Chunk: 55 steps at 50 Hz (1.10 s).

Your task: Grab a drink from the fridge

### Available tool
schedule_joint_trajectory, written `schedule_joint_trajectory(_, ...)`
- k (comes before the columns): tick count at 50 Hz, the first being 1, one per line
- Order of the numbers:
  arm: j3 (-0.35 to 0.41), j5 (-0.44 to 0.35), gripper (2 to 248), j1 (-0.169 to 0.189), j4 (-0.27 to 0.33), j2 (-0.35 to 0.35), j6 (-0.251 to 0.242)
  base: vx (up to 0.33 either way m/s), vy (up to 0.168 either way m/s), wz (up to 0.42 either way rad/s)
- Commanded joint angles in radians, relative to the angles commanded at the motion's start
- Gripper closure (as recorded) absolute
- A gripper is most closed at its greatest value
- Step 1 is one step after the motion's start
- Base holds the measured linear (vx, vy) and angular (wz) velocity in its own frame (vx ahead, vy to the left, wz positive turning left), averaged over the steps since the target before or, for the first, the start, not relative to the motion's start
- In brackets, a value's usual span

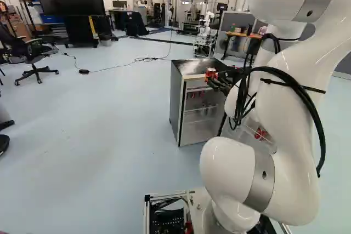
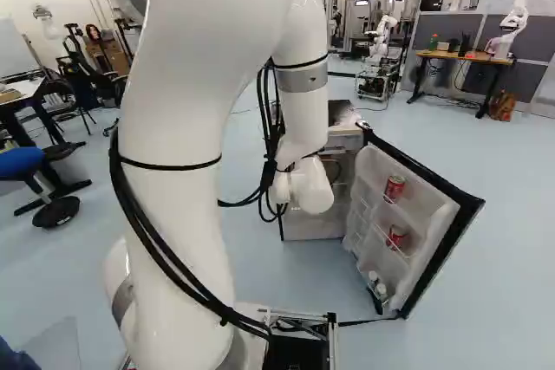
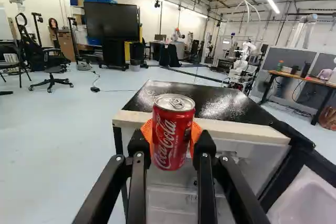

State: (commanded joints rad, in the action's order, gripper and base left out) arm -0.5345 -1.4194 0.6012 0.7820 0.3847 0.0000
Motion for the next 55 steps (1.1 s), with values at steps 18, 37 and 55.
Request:
schedule_joint_trajectory(18, -0.043, 0.018, 159, -0.007, 0.0, -0.015, 0.0, 0.0, 0.0, 0.0)
schedule_joint_trajectory(37, -0.103, 0.048, 159, -0.021, -0.007, -0.003, 0.0, 0.0, 0.0, 0.0)
schedule_joint_trajectory(55, -0.18, 0.077, 159, -0.044, -0.031, 0.054, 0.0, 0.0, 0.0, 0.0)
